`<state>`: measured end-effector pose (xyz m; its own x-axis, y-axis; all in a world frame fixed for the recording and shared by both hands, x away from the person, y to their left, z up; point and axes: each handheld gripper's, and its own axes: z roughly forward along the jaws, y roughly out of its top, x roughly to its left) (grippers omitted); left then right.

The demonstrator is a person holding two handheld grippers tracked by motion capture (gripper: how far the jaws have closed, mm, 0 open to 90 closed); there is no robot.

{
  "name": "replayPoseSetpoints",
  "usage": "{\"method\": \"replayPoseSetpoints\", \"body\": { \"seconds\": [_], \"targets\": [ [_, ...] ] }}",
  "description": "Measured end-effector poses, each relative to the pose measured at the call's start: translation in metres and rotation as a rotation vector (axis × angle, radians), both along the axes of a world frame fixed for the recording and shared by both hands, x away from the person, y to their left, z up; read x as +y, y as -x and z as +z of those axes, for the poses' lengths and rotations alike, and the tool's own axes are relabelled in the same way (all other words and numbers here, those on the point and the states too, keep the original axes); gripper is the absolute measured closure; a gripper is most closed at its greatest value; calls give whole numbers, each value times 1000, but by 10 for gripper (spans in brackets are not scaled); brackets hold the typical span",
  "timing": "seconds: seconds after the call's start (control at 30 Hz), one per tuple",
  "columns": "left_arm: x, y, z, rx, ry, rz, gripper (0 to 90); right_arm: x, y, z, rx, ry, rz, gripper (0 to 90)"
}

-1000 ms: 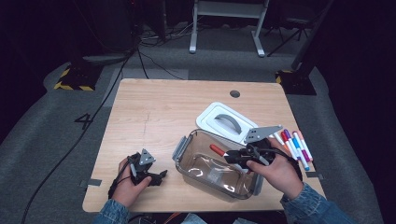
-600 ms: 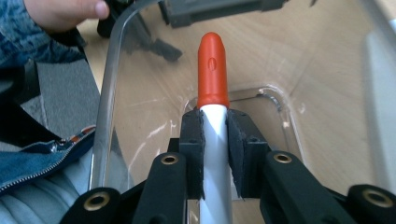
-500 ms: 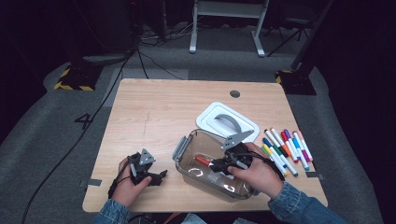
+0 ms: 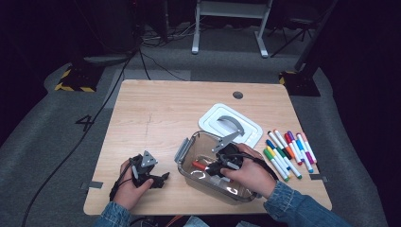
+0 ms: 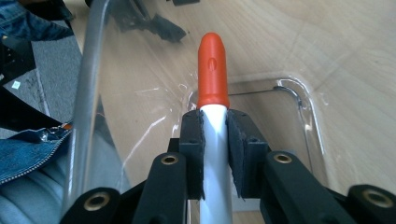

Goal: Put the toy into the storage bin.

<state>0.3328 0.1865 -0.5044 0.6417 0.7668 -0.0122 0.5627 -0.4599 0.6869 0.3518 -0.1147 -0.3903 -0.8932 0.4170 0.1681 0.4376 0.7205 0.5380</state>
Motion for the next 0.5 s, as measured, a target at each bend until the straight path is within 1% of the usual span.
{"method": "replayPoseSetpoints", "body": {
  "seconds": [0.13, 0.17, 0.2, 0.3, 0.33, 0.5],
  "targets": [
    [0, 0, 0, 0, 0, 0, 127, 8, -3, -9, 6, 30, 14, 769],
    [0, 0, 0, 0, 0, 0, 127, 11, -4, -11, 16, 39, 13, 769],
    [0, 0, 0, 0, 0, 0, 127, 13, -5, -13, 16, 45, 16, 769],
    [0, 0, 0, 0, 0, 0, 127, 16, -7, -17, 26, 58, 21, 769],
    [0, 0, 0, 0, -1, -1, 127, 18, -7, -19, 28, 70, 22, 769],
    [0, 0, 0, 1, 0, -3, 127, 23, -8, -29, 47, 103, 47, 769]
  ]
}}
